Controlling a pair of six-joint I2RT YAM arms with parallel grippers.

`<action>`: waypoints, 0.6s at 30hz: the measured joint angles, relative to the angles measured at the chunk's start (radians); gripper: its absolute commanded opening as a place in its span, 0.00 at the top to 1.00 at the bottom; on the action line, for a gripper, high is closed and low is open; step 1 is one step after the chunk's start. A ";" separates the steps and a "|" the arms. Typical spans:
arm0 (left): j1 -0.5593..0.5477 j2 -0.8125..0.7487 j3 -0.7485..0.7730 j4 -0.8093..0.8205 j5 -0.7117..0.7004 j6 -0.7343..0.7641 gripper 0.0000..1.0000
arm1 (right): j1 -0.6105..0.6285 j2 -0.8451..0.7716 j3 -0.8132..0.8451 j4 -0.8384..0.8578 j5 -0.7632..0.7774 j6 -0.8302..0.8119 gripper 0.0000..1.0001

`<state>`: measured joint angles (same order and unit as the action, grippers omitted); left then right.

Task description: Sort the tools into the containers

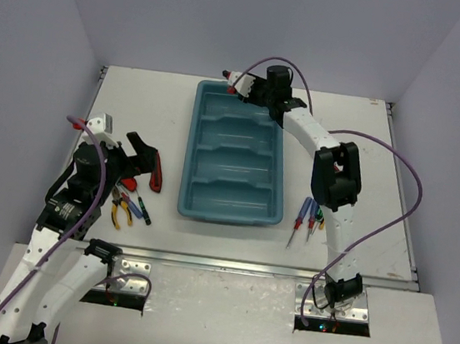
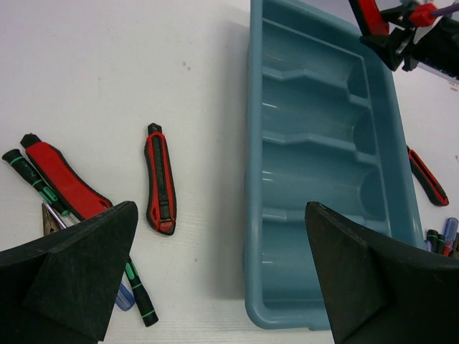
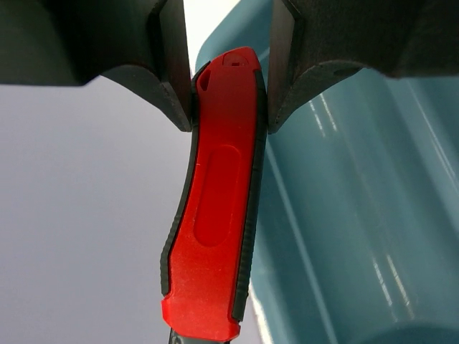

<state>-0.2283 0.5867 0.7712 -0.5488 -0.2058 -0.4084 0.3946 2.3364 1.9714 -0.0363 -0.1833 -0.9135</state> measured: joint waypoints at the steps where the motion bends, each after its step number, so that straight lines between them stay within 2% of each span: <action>1: 0.000 0.001 0.000 0.000 0.000 0.000 0.00 | 0.000 0.010 0.001 -0.001 -0.001 -0.010 0.88; 5: 0.000 0.003 0.000 0.000 0.000 0.000 0.00 | 0.000 0.036 -0.012 0.001 -0.002 -0.052 0.82; 8: 0.000 0.002 0.000 0.000 0.000 0.000 0.00 | 0.000 0.047 -0.014 0.002 -0.001 -0.075 0.67; 12: 0.000 0.002 0.000 0.000 0.000 0.000 0.00 | 0.000 0.050 -0.014 0.005 0.000 -0.082 0.56; 14: 0.000 0.002 0.000 0.000 0.000 0.000 0.00 | 0.000 0.050 -0.014 0.007 0.000 -0.085 0.55; 16: 0.000 0.002 0.000 0.000 0.000 0.000 0.00 | 0.000 0.050 -0.014 0.008 0.000 -0.086 0.44; 18: 0.000 0.002 0.000 0.000 0.000 0.000 0.00 | 0.000 0.050 -0.015 0.010 0.001 -0.088 0.30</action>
<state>-0.2283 0.5886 0.7712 -0.5488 -0.2059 -0.4084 0.3946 2.3860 1.9563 -0.0268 -0.1822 -1.0014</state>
